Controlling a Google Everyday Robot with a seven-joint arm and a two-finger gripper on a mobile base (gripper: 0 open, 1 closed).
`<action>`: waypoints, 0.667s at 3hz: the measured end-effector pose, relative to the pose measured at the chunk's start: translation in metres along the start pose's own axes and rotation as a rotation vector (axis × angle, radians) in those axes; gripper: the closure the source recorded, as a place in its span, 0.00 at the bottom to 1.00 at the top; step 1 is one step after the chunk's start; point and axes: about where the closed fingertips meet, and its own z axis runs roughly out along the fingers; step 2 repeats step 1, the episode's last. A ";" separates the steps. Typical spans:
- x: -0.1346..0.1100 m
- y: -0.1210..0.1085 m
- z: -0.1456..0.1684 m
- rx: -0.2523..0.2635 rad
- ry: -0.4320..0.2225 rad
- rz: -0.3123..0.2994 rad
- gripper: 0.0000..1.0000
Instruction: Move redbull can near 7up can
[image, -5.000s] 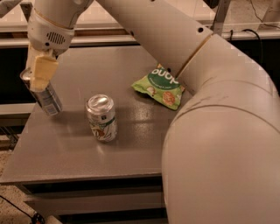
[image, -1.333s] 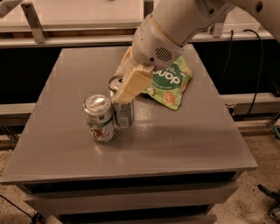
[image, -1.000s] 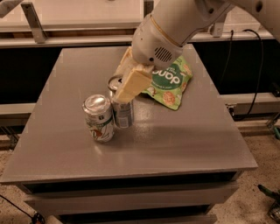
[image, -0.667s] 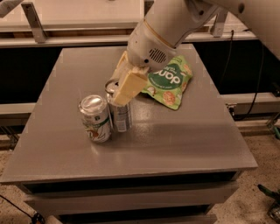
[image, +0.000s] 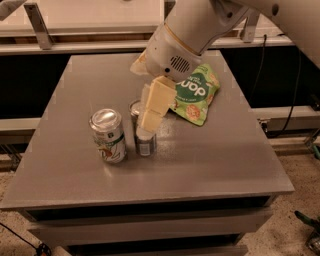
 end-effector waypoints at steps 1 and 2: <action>0.000 0.000 0.000 0.000 0.000 0.000 0.00; 0.000 0.000 0.000 0.000 0.000 0.000 0.00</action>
Offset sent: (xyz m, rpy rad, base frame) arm 0.0000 0.0000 0.0000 0.0000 0.0000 0.0000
